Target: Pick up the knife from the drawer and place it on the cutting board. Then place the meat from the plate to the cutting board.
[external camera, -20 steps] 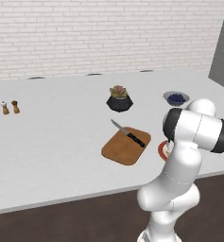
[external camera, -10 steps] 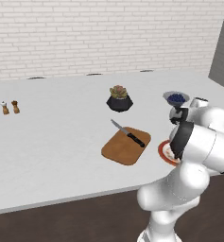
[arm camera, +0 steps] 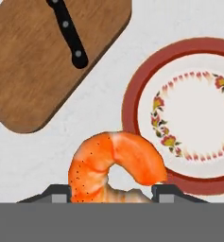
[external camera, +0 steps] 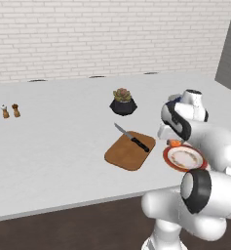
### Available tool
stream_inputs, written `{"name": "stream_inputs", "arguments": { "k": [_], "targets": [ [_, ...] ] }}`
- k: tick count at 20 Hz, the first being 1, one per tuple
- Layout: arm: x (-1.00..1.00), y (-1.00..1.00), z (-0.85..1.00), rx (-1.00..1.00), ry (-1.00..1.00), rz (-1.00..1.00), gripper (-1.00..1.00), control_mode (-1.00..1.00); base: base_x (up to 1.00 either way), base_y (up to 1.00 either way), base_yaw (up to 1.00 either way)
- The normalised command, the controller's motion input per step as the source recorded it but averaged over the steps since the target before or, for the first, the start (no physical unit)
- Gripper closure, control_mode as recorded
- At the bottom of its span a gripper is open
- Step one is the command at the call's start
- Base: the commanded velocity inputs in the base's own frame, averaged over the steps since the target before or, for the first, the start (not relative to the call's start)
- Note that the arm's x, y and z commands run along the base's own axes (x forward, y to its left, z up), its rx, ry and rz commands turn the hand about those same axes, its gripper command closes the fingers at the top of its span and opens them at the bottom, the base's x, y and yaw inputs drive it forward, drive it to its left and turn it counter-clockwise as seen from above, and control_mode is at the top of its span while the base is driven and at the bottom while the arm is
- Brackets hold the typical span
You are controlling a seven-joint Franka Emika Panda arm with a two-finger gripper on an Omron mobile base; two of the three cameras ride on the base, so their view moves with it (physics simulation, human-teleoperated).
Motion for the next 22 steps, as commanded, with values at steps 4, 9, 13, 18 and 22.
{"name": "stream_inputs", "arguments": {
  "k": [4,9,13,18,22],
  "targets": [
    [0.0,1.0,0.52,-0.02,-0.06,0.02,1.0,-1.0,0.0,0.0,0.0],
    [0.09,1.0,0.27,-0.07,-0.03,0.02,1.0,-1.0,0.0,0.0,0.0],
    [0.38,0.88,-0.02,-0.12,0.0,0.0,1.0,-1.0,0.0,0.0,0.0],
    [0.46,0.15,-0.28,-0.05,-0.03,0.0,1.0,-1.0,0.0,0.0,0.0],
    [0.48,0.04,-0.52,-0.01,-0.01,0.0,1.0,-1.0,0.0,0.0,0.0]
  ]
}}
